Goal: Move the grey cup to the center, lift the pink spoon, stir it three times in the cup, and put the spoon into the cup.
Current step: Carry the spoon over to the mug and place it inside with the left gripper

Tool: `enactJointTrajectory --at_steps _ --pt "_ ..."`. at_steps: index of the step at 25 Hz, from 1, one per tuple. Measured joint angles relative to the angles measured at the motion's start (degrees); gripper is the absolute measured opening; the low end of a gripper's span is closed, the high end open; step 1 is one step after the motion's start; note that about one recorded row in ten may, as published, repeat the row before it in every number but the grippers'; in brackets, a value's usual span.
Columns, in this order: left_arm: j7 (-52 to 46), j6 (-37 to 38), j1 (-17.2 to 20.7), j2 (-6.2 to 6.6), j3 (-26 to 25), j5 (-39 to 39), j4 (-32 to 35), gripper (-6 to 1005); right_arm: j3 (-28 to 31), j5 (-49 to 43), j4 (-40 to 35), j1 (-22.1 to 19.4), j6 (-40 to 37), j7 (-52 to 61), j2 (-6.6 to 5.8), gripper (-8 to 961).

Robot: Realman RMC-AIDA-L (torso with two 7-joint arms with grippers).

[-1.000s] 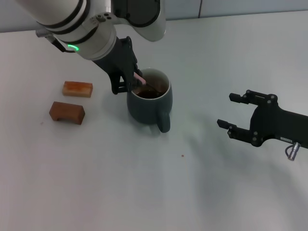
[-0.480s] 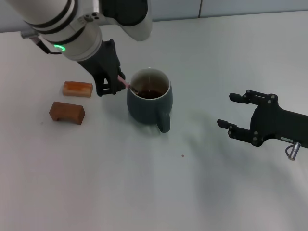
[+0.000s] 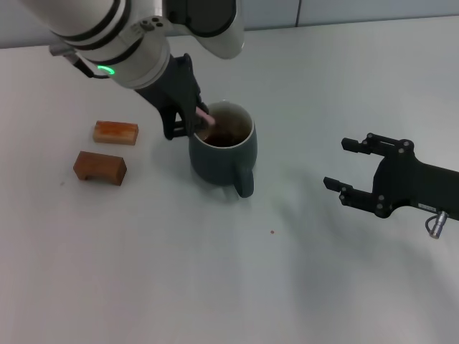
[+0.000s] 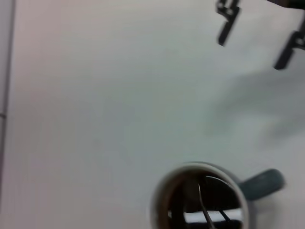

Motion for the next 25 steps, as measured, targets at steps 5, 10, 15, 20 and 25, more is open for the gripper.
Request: enactJointTrajectory --at_steps 5,10,15,20,25 --pt "-0.26 -2.41 -0.08 -0.02 0.14 0.44 -1.23 144 0.00 0.00 -0.22 -0.08 -0.08 0.64 0.03 674" --pt "-0.19 -2.29 -0.23 -0.01 -0.89 1.89 -2.44 145 0.00 0.00 -0.35 -0.18 -0.28 0.75 0.05 674" --pt "0.87 3.44 -0.12 0.19 -3.18 1.23 -0.85 145 0.00 0.04 -0.35 -0.18 -0.32 0.77 0.05 674" --pt "0.92 4.31 0.11 0.10 -2.88 -1.70 0.20 146 0.00 0.08 -0.35 -0.18 -0.37 0.78 0.05 674" --pt "0.34 0.20 -0.33 0.00 -0.67 -1.92 -1.38 147 0.00 0.13 -0.35 -0.18 -0.55 0.78 0.05 674"
